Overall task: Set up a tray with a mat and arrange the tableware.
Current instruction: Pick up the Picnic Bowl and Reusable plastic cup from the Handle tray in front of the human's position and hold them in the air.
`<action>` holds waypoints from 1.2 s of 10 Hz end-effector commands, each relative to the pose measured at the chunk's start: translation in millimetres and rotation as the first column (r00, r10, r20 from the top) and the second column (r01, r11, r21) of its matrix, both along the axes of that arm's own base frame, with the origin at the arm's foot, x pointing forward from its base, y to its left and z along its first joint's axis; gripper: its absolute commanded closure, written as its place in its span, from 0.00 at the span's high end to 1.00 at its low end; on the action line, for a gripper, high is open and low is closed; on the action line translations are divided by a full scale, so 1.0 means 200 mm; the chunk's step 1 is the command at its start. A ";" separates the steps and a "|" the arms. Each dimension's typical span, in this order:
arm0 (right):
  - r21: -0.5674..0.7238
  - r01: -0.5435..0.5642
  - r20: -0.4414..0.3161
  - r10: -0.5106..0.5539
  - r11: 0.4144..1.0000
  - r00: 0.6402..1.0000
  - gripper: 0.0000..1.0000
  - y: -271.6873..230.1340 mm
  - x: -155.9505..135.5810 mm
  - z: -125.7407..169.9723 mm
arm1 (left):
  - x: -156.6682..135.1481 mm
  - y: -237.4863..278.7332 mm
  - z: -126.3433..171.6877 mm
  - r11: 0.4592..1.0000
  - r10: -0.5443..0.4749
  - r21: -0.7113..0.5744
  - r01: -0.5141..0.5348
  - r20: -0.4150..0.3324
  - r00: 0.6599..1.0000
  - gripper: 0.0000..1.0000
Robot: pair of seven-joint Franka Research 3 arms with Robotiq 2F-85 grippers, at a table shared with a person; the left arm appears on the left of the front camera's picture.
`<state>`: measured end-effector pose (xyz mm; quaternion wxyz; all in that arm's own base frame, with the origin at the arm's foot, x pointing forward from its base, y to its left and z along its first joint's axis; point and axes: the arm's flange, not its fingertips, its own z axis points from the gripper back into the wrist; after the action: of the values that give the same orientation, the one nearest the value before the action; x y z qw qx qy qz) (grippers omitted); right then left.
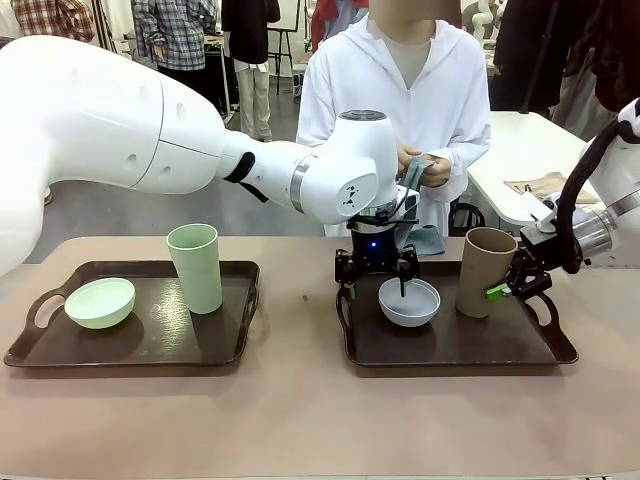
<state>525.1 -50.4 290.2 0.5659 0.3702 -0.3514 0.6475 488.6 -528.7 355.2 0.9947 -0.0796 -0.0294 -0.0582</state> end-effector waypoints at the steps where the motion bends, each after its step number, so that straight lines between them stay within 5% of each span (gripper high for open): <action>1: -0.016 0.020 -0.007 -0.020 1.000 1.000 1.00 0.02 0.02 -0.02 | 0.01 -0.02 0.02 0.999 0.039 0.020 -0.039 0.003 0.999 1.00; 4: -0.005 0.007 -0.011 -0.007 1.000 1.000 1.00 0.02 0.03 -0.02 | 0.03 -0.03 -0.01 0.999 0.032 0.016 -0.032 0.003 0.999 1.00; 5: -0.002 0.005 -0.006 -0.005 1.000 1.000 0.41 0.01 0.02 -0.02 | 0.03 -0.03 -0.02 0.999 0.029 0.017 -0.029 -0.005 1.000 0.44; 6: -0.003 0.002 -0.007 -0.002 1.000 1.000 0.40 0.01 0.02 -0.02 | 0.03 -0.03 -0.02 0.999 0.027 0.021 -0.027 -0.009 1.000 0.44; 7: -0.001 0.001 -0.006 -0.001 1.000 1.000 0.00 0.01 0.02 -0.03 | 0.04 -0.04 -0.02 1.000 0.024 0.018 -0.024 -0.011 1.000 0.00; 8: -0.001 0.001 -0.007 -0.001 1.000 1.000 0.35 0.01 0.02 -0.03 | 0.03 -0.04 -0.02 1.000 0.025 0.019 -0.024 -0.016 1.000 0.39; 9: -0.004 -0.001 -0.007 0.000 1.000 1.000 0.00 0.01 0.02 -0.03 | 0.03 -0.04 -0.02 0.999 0.026 0.019 -0.026 -0.017 1.000 0.00; 11: -0.006 0.005 -0.013 -0.005 1.000 1.000 0.00 0.00 0.02 -0.04 | 0.02 -0.04 -0.02 1.000 0.017 0.018 -0.016 -0.024 1.000 0.00; 12: -0.007 0.011 -0.018 -0.011 1.000 1.000 0.24 0.00 0.03 -0.04 | 0.02 -0.03 -0.03 1.000 0.012 0.017 -0.011 -0.024 1.000 0.00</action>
<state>525.8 -50.6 287.3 0.5682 0.3704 -0.3498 0.6462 492.7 -532.2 348.6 0.9954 -0.0749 -0.0216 -0.0553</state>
